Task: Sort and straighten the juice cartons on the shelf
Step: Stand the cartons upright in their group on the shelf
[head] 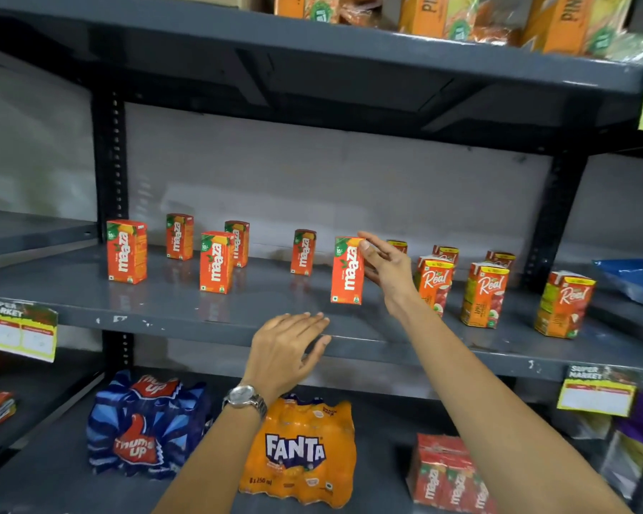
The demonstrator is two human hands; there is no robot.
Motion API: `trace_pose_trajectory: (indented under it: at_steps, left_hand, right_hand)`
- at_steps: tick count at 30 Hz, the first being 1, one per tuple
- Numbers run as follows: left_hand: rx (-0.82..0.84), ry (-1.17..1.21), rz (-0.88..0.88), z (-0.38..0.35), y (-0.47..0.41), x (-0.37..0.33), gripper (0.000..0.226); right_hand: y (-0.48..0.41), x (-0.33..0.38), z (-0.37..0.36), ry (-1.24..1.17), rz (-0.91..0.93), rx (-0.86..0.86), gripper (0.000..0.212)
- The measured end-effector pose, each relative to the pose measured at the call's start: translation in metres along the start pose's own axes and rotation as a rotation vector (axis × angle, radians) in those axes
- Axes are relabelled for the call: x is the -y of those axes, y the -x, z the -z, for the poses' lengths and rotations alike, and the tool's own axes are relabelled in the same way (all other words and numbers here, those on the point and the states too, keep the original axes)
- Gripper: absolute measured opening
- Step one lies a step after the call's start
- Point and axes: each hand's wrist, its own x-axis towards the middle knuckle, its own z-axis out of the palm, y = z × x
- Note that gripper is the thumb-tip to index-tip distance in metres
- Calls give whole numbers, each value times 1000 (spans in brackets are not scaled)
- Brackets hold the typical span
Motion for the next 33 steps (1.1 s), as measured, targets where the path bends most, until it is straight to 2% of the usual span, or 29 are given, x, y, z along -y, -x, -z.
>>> trace_pose_trajectory:
  at_steps: [13, 22, 26, 33]
  left_hand:
    - [19, 11, 6, 1, 2, 1, 31]
    - [42, 10, 16, 3, 1, 2, 31]
    - [45, 7, 8, 6, 0, 3, 38]
    - [4, -36, 120, 26, 2, 32, 37]
  right_hand:
    - [11, 14, 13, -43, 77, -139, 30]
    - [17, 12, 19, -14, 87, -130, 33]
    - [16, 11, 16, 28, 94, -112, 33]
    - [1, -2, -14, 71, 93, -102, 32]
